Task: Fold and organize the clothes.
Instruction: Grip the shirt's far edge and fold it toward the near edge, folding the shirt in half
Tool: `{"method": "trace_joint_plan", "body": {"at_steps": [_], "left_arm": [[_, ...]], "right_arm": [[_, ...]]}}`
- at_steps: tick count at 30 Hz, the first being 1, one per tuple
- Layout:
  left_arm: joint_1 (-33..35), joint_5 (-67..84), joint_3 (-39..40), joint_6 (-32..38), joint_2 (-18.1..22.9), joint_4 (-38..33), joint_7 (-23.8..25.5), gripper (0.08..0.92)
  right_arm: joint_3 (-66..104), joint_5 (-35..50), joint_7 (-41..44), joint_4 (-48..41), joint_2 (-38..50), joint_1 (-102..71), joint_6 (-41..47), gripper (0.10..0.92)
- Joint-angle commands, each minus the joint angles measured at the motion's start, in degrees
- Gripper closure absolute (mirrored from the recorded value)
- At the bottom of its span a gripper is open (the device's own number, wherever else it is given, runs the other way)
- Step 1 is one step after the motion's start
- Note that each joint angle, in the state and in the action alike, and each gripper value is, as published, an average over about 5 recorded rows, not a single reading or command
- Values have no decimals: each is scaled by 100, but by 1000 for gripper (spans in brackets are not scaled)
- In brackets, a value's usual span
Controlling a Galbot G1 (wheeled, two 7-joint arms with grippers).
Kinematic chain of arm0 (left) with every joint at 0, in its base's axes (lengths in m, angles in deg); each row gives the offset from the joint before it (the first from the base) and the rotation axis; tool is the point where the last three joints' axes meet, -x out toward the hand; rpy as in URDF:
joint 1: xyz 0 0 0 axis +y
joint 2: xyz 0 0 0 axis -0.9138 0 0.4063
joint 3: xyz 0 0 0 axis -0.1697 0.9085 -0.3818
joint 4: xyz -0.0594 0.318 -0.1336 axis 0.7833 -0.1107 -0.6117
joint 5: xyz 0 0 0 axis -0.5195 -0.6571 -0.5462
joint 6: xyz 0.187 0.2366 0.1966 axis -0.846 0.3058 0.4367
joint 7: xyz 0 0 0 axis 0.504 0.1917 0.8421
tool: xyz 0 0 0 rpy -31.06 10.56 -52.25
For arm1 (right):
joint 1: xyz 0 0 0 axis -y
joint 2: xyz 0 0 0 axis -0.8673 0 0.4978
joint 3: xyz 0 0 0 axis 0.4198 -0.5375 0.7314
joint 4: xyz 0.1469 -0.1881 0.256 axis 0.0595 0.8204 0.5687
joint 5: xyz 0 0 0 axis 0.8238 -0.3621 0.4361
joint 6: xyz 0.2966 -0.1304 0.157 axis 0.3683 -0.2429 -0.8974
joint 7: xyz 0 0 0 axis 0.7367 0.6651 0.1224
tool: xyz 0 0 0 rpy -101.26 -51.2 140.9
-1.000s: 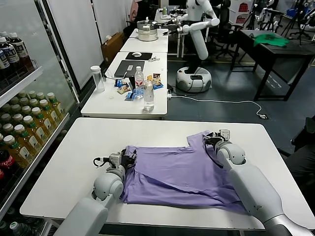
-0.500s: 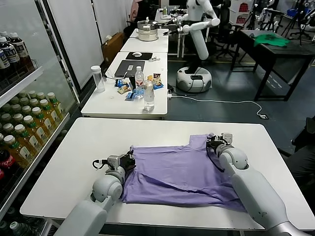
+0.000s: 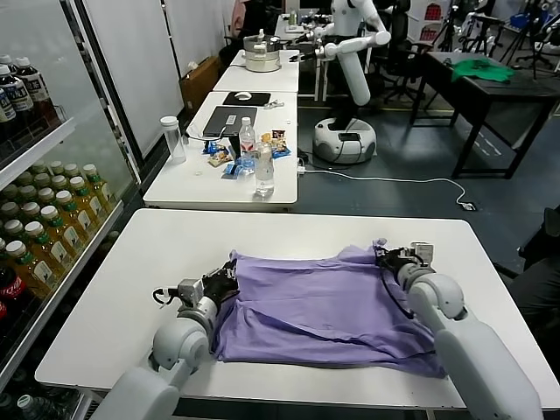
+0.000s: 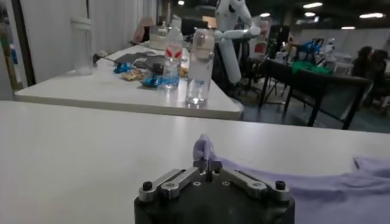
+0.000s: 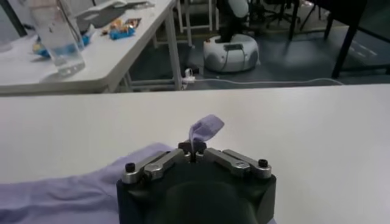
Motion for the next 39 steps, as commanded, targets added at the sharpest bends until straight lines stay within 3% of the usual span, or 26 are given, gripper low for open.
{"method": "trace_joint_plan", "body": {"at_steps": [1, 16, 27, 30, 39], "left_arm": [[902, 101, -140, 80, -203, -1055, 28, 910], [1410, 105, -321, -411, -500, -1278, 171, 910], [1250, -440, -289, -859, -415, -983, 292, 909], [1285, -802, -286, -703, -313, -1019, 219, 874], [2074, -1842, -265, -333, 171, -1735, -570, 625]], "right_arm": [[1154, 125, -7, 1601, 304, -1565, -16, 916], [2153, -173, -44, 2540, 103, -3055, -7, 916], [1632, -962, 50, 1875, -318, -2705, -8, 913], [1475, -1302, 83, 1797, -453, -2645, -15, 871], [1670, -1660, 143, 2133, -505, -3029, -62, 618]]}}
